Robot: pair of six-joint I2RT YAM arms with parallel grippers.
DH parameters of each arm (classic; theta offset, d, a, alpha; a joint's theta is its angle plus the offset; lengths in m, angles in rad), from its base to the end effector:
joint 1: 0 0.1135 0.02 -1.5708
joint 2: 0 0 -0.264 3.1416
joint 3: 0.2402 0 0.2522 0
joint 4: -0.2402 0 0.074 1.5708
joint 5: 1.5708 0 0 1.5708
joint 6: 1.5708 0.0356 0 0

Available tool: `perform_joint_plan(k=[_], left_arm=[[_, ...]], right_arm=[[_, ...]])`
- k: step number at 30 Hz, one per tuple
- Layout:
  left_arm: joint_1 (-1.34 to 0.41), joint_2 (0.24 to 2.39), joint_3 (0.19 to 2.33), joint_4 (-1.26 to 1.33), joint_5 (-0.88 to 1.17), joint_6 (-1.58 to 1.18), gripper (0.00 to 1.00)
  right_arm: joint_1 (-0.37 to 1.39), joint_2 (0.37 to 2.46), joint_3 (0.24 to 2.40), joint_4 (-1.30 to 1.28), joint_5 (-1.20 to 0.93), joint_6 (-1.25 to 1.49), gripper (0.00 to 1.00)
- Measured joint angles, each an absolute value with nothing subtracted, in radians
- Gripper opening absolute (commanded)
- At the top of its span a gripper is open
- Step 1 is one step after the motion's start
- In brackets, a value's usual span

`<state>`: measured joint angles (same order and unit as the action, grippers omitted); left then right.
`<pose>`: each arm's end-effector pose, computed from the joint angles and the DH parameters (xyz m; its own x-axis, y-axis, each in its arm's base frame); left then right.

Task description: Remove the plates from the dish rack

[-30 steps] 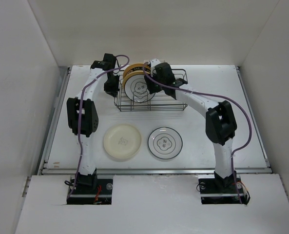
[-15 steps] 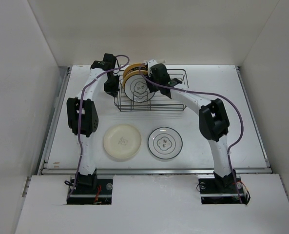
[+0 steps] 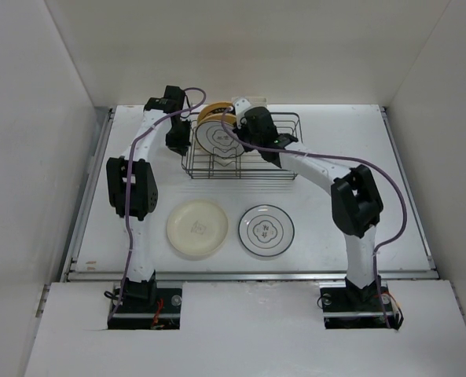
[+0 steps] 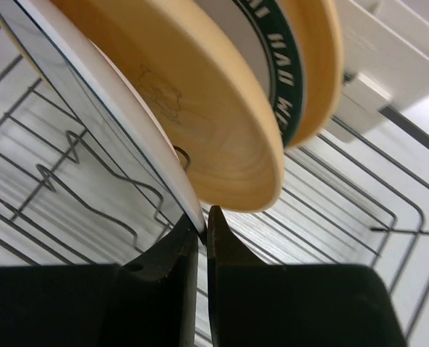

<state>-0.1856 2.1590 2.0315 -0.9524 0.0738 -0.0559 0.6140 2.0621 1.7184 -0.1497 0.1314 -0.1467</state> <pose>0.4602 -0.0891 0.2649 -0.8776 0.1081 -0.4671 0.1694 0.9813 -0.0913 0.4045 0.2794 0.2685 -0.3133 -0.3981 -0.8622 -0.5283 0.8275 -0.1901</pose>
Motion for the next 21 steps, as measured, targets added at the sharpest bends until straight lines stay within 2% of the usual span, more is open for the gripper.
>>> perform_joint_plan(k=[5,17,21], left_arm=[[-0.185,2.159,2.032,-0.953,0.075,-0.065,0.00],[-0.183,2.163,2.038,-0.958,0.077,-0.069,0.00],[-0.183,2.165,2.043,-0.963,0.078,-0.069,0.00]], right_arm=[[0.617,1.953,1.605,-0.098,0.199,-0.162,0.00],[0.617,1.894,1.605,-0.127,0.217,-0.167,0.00],[0.605,1.805,1.579,-0.186,0.190,-0.101,0.00]])
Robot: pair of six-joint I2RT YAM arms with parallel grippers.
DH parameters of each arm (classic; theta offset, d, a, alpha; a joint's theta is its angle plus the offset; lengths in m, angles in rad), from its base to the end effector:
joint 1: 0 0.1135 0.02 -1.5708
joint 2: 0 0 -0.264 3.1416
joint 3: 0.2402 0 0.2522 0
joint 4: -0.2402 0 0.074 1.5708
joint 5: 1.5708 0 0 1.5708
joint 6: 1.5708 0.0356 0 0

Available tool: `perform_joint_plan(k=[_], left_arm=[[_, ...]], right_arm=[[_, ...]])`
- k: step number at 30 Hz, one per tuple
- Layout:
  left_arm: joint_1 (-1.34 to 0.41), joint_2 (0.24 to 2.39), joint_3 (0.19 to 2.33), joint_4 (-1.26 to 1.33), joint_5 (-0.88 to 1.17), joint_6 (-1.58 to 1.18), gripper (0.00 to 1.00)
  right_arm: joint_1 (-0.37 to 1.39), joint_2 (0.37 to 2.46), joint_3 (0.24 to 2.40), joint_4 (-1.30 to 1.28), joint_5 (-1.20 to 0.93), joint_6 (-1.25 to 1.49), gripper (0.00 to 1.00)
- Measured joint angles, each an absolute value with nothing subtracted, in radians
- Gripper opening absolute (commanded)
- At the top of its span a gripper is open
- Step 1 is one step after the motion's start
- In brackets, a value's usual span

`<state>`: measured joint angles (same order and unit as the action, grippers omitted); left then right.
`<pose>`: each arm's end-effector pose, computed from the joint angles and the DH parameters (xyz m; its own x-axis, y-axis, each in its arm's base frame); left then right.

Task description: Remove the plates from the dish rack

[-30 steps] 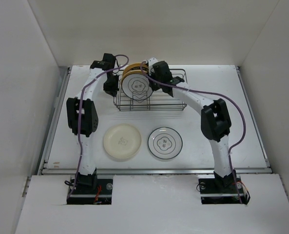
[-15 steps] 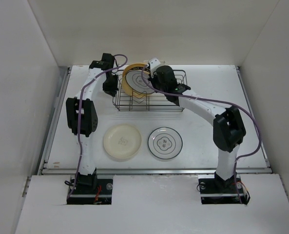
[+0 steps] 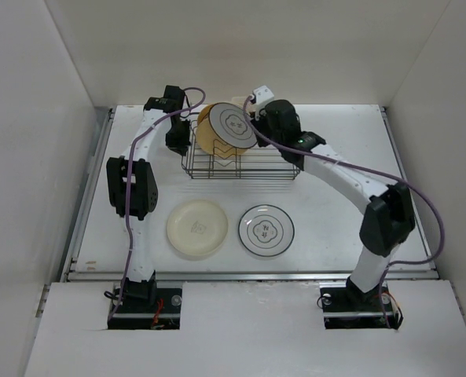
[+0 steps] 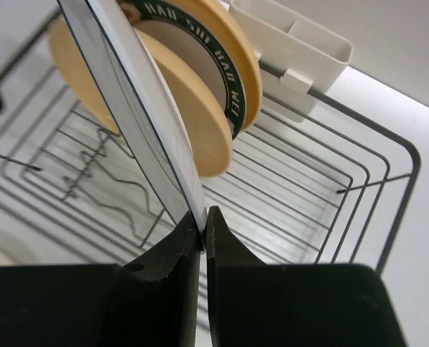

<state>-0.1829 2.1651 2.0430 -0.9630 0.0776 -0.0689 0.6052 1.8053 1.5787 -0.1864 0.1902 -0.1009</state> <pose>0.4610 -0.0881 0.2651 -0.8825 0.0934 -0.4610 0.1566 0.9825 -0.1005 0.3602 0.2410 0.3300 -0.2865 -0.3184 -0.9036 -0.4474 0.8785 -0.1678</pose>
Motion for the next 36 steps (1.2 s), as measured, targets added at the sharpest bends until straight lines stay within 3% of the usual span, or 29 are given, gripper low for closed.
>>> perform_joint_plan(k=[8,14,20,25,33,35,36], left_arm=[[-0.183,2.166,2.045,-0.965,0.081,-0.068,0.00],[-0.179,2.167,2.045,-0.965,0.096,-0.068,0.00],[-0.176,2.167,2.046,-0.966,0.106,-0.069,0.00],[-0.176,2.167,2.046,-0.965,0.108,-0.069,0.00],[-0.175,2.165,2.042,-0.960,0.113,-0.069,0.01],[-0.175,2.164,2.042,-0.960,0.113,-0.068,0.05],[-0.175,2.164,2.041,-0.960,0.113,-0.068,0.14]], right_arm=[[0.540,1.481,1.472,-0.366,-0.131,0.067,0.00],[0.537,1.391,1.073,-0.486,-0.417,0.208,0.00],[0.528,1.319,0.822,-0.584,-0.472,0.363,0.00],[0.503,1.227,0.802,-0.573,-0.453,0.445,0.00],[0.455,1.282,0.768,-0.543,-0.411,0.518,0.00],[0.447,1.287,0.766,-0.539,-0.404,0.529,0.10],[0.442,1.287,0.761,-0.530,-0.397,0.535,0.19]])
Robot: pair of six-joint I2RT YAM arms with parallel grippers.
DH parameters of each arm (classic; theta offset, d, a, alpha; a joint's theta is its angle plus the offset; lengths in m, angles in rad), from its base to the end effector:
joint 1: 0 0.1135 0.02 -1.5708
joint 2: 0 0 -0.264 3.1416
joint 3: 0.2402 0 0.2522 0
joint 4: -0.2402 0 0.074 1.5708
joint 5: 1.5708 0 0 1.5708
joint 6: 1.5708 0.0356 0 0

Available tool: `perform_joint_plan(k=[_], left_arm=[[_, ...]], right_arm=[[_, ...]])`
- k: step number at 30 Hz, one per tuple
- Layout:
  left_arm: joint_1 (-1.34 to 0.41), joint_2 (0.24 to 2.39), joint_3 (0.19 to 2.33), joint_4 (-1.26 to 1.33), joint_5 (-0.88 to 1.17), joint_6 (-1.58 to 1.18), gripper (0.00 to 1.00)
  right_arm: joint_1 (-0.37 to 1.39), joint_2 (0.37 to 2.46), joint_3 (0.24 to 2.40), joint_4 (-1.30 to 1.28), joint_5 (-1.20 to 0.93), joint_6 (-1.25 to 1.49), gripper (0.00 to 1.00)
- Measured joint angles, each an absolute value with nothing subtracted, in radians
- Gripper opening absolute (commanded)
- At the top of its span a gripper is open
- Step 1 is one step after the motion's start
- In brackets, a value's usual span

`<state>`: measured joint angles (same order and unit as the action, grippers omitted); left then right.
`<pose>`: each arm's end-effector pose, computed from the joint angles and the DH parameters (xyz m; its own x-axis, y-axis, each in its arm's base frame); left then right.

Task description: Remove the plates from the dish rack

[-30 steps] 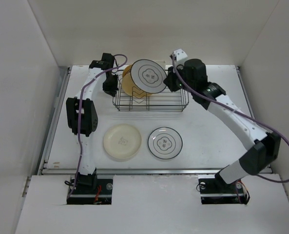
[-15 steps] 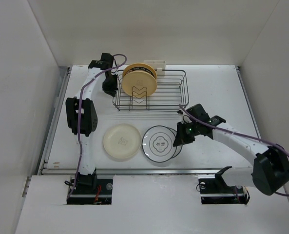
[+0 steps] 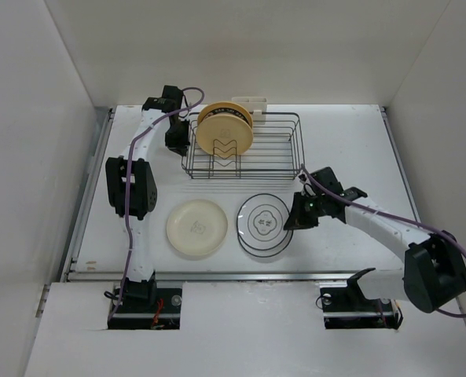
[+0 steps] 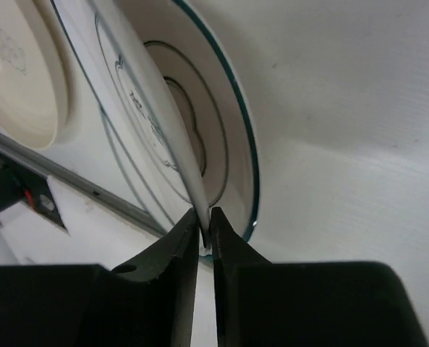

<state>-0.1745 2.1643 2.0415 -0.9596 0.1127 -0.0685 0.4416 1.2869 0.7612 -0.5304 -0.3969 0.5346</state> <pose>0.4616 -0.0854 0.2653 -0.8830 0.0866 -0.4613 0.1644 0.9776 -0.1312 0.2117 0.1153 0.2029 -0.9656 0.0633 -0.2522 -0.0862 0.8370 0.5403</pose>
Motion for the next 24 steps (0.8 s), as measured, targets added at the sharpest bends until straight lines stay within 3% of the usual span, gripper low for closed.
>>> perform_joint_plan(k=[1,2,5,9,24], left_arm=[[-0.175,2.164,2.039,-0.960,0.117,-0.065,0.17],[-0.175,2.164,2.035,-0.964,0.124,-0.065,0.20],[-0.176,2.164,2.017,-0.979,0.139,-0.061,0.30],[-0.179,2.164,2.013,-0.985,0.155,-0.054,0.38],[-0.223,2.082,2.086,-0.915,0.074,0.128,0.36]], right_arm=[[0.437,1.287,0.757,-0.525,-0.395,0.541,0.32],[0.432,1.287,0.751,-0.522,-0.384,0.545,0.51],[0.430,1.288,0.742,-0.525,-0.352,0.551,0.69],[0.430,1.288,0.741,-0.527,-0.325,0.553,0.73],[0.430,1.283,0.850,-0.629,-0.222,0.529,0.73]])
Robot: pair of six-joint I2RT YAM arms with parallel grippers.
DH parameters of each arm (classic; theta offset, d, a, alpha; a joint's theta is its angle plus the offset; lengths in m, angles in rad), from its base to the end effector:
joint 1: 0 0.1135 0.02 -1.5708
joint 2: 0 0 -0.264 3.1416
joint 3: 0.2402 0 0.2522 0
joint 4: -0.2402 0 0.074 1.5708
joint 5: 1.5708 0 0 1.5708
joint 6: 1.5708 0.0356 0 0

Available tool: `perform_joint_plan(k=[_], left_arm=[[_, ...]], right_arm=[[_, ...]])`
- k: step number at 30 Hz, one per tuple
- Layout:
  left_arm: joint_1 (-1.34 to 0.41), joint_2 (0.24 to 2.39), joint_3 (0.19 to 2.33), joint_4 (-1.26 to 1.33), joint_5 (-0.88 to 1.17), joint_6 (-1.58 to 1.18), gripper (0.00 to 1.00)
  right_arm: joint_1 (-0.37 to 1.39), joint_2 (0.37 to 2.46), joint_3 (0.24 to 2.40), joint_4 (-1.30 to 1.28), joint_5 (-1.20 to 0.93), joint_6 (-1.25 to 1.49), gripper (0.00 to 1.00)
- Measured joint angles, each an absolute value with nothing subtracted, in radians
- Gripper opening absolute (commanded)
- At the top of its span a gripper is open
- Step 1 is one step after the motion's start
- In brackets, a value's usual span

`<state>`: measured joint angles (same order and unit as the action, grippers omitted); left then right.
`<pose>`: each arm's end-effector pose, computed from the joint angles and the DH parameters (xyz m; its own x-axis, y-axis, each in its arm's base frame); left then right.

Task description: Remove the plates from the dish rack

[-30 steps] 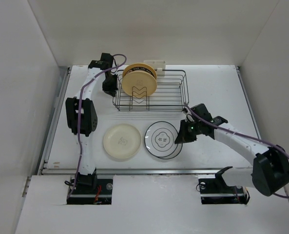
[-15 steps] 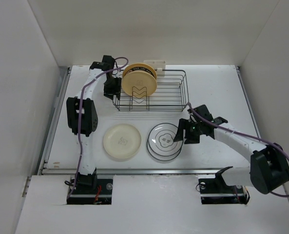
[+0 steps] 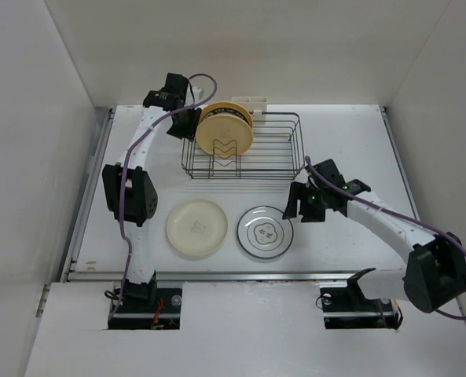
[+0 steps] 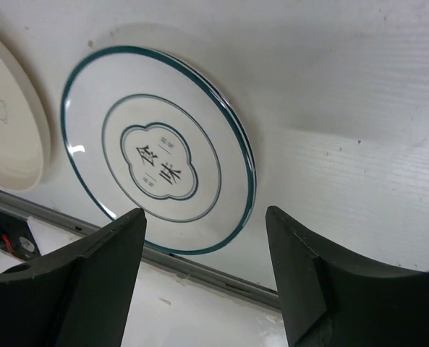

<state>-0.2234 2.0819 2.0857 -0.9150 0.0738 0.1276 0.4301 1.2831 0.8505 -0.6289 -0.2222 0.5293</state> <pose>0.4489 -0.1047 0.3182 -0.7306 0.2961 -0.6152 0.3609 0.9324 0.0202 0.2200 0.1096 0.2235 -0.9396 0.1108 -0.3237 -0.0346 0.9104 0.4123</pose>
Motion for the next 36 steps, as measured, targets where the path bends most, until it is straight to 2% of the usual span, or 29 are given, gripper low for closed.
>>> perform_joint_plan(k=[12,22,24,25,26,29,36], left_arm=[[-0.315,2.071,2.162,-0.728,0.078,0.422,0.36],[-0.359,2.144,2.162,-0.676,0.035,0.513,0.38],[-0.358,2.152,2.162,-0.677,0.030,0.517,0.31],[-0.358,2.155,2.162,-0.676,0.024,0.520,0.25],[-0.358,2.157,2.162,-0.675,0.020,0.521,0.14],[-0.359,2.163,2.162,-0.661,-0.002,0.553,0.00],[-0.365,2.164,2.162,-0.658,-0.035,0.561,0.00]], right_arm=[[0.430,1.473,1.169,-0.631,-0.208,0.437,0.73],[0.430,1.626,1.275,-0.667,-0.208,0.354,0.73],[0.430,1.642,1.293,-0.673,-0.209,0.344,0.73],[0.430,1.646,1.299,-0.674,-0.209,0.341,0.73],[0.430,1.650,1.303,-0.674,-0.210,0.339,0.73],[0.430,1.651,1.308,-0.675,-0.210,0.334,0.73],[0.430,1.651,1.308,-0.679,-0.210,0.331,0.73]])
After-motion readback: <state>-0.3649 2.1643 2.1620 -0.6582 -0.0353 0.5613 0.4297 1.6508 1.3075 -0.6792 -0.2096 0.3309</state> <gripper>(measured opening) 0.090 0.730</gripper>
